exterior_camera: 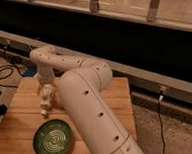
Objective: Place the bottle in the ceramic bowl
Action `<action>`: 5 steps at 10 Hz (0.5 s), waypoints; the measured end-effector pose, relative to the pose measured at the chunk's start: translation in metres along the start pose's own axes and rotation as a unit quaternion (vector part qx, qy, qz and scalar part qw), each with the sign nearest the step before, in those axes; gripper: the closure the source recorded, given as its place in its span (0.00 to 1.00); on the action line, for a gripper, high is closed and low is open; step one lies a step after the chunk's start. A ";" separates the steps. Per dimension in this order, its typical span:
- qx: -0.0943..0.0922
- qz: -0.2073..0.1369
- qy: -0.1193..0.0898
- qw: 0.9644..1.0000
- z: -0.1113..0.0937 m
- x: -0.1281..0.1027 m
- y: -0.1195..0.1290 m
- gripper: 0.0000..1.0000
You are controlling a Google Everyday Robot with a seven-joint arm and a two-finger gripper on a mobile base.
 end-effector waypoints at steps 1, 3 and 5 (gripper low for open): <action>-0.005 -0.002 0.006 1.000 0.005 -0.002 0.002 0.35; -0.016 -0.007 0.022 1.000 0.018 -0.008 0.009 0.35; -0.021 -0.011 0.037 0.999 0.029 -0.014 0.010 0.35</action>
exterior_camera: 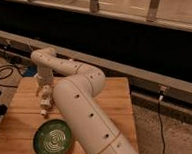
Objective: Place the bottle in the ceramic bowl
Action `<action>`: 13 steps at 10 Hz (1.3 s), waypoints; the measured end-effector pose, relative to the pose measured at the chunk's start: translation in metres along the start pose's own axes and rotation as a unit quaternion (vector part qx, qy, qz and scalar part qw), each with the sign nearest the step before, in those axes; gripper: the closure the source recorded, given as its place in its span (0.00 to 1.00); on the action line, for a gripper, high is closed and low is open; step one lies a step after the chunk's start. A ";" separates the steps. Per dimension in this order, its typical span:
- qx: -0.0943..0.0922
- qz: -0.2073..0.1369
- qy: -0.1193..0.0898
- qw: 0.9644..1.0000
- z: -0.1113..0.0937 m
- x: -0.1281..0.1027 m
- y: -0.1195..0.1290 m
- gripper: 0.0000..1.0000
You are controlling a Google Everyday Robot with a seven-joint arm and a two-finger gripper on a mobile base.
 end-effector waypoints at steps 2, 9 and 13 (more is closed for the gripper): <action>0.002 -0.002 0.019 1.000 0.013 -0.003 0.001 0.35; 0.001 0.017 0.038 0.999 0.027 0.001 -0.019 0.84; -0.011 0.012 0.023 1.000 0.024 0.001 -0.015 1.00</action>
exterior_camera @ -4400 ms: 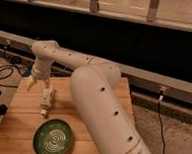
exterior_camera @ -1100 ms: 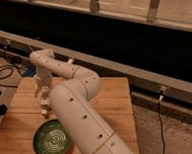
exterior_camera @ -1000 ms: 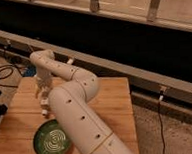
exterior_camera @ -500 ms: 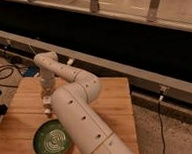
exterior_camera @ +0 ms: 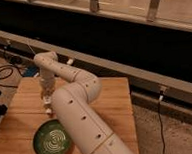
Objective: Place the bottle in the ceramic bowl
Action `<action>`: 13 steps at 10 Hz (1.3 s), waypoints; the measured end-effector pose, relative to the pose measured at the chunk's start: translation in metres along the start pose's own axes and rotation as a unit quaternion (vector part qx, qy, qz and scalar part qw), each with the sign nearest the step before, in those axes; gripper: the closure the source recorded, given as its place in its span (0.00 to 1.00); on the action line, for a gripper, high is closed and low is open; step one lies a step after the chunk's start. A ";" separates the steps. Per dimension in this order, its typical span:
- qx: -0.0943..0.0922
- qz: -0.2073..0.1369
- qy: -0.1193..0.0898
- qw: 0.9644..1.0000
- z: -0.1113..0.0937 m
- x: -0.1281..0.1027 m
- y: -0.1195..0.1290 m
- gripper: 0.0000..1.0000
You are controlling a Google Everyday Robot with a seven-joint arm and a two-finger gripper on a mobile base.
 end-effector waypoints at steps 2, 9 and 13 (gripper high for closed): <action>-0.019 -0.025 -0.043 0.999 -0.025 0.011 0.002 1.00; -0.072 -0.119 -0.152 0.979 -0.169 0.078 0.040 1.00; -0.092 -0.155 -0.138 0.974 -0.181 0.118 0.029 1.00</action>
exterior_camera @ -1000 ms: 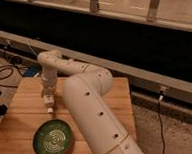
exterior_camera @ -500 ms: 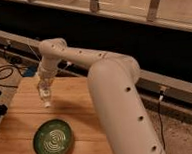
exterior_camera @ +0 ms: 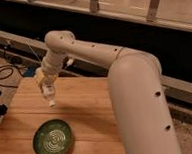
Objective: Place the bottle in the ceramic bowl
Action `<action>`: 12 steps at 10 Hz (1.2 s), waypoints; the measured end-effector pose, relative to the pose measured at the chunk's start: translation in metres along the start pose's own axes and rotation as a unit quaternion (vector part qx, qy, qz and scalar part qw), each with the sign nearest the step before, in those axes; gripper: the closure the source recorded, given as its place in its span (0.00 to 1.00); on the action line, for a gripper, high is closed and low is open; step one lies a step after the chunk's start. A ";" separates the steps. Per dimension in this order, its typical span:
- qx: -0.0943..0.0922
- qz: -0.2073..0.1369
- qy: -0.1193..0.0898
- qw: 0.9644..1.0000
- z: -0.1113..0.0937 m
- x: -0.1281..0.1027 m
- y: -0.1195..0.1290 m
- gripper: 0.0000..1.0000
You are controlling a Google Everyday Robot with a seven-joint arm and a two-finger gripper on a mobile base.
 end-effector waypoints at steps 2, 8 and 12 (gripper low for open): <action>-0.026 -0.015 0.013 0.999 0.011 0.031 -0.014 1.00; -0.054 -0.036 0.032 0.997 0.029 0.066 -0.027 1.00; -0.039 -0.032 0.051 0.997 0.035 0.083 -0.021 1.00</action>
